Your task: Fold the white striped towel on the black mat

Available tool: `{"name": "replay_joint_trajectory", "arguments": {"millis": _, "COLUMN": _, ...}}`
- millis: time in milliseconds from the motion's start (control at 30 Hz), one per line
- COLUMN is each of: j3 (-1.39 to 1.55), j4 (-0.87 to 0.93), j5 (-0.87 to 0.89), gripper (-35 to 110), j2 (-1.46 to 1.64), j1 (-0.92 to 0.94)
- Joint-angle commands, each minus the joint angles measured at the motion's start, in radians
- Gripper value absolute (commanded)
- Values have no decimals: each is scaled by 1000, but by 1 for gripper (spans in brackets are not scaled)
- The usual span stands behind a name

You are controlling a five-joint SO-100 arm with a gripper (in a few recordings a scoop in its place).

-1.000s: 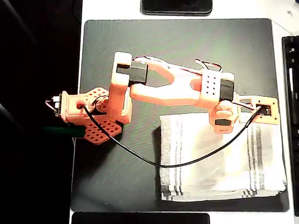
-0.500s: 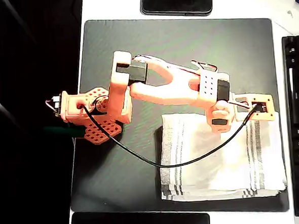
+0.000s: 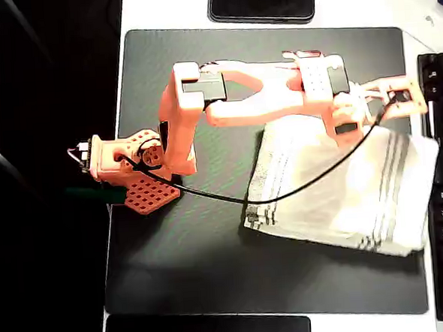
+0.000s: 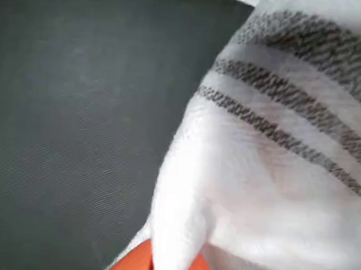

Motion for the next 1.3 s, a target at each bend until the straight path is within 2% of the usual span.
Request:
{"name": "replay_joint_trajectory", "arguments": {"millis": 0, "j3": -15, "j4": 3, "j5": 2, "gripper": 0, "j2": 25, "j1": -44}}
{"name": "replay_joint_trajectory", "arguments": {"millis": 133, "j3": 17, "j4": -8, "j5": 15, "gripper": 1, "j2": 41, "j1": -64}}
{"name": "replay_joint_trajectory", "arguments": {"millis": 400, "j3": 94, "j4": -54, "j5": 91, "gripper": 11, "j2": 133, "j1": -28}}
{"name": "replay_joint_trajectory", "arguments": {"millis": 633, "j3": 233, "j4": -49, "j5": 92, "gripper": 11, "j2": 302, "j1": 25}}
{"name": "replay_joint_trajectory", "arguments": {"millis": 933, "j3": 581, "j4": -80, "j5": 69, "gripper": 6, "j2": 644, "j1": 86}}
{"name": "replay_joint_trajectory", "arguments": {"millis": 1267, "j3": 873, "j4": 0, "j5": 51, "gripper": 0, "j2": 983, "j1": 95}}
